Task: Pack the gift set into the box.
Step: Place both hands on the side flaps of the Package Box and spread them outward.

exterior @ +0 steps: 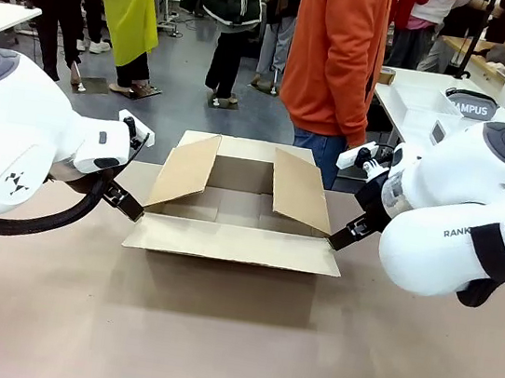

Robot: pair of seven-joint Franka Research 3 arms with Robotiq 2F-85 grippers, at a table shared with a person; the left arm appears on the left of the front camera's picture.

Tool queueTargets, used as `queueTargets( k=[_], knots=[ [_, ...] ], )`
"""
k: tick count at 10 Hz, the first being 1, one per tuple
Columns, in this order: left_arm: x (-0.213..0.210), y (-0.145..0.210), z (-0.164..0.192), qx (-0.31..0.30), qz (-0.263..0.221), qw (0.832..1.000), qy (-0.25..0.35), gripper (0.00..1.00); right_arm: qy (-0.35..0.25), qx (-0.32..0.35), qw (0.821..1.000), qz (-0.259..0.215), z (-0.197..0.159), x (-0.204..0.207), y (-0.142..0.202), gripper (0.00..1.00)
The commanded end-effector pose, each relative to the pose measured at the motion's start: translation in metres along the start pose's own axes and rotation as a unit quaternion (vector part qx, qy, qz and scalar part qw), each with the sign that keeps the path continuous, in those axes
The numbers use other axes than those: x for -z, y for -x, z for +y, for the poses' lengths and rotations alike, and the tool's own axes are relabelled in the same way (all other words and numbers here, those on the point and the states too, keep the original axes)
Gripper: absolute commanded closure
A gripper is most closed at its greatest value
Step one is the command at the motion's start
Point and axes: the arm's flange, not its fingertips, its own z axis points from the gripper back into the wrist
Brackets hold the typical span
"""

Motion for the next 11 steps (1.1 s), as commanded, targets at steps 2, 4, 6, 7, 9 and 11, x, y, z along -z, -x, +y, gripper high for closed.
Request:
queueTargets(
  k=[2,4,6,7,9,11],
  knots=[
    [-0.023,0.005,0.003,-0.011,-0.010,1.000,0.015,0.00,-0.016,0.022,1.000,-0.002,-0.008,-0.018,0.002,0.00],
    [-0.088,0.020,0.011,-0.044,-0.037,0.997,0.052,0.00,-0.041,0.078,0.995,-0.037,-0.027,-0.077,0.013,0.00],
    [-0.145,0.046,0.024,-0.106,-0.038,0.991,0.066,0.00,-0.099,0.178,0.978,-0.040,-0.045,-0.134,0.034,0.00],
    [-0.163,0.060,0.032,-0.154,-0.038,0.983,0.096,0.00,-0.150,0.234,0.959,-0.055,-0.061,-0.157,0.050,0.00],
    [-0.190,0.097,0.086,-0.267,-0.075,0.930,0.242,0.00,-0.251,0.351,0.898,-0.089,-0.111,-0.198,0.101,0.00],
    [-0.197,0.171,0.167,-0.433,-0.205,0.782,0.399,0.00,-0.328,0.434,0.825,-0.150,-0.163,-0.217,0.172,0.00]
  ],
)
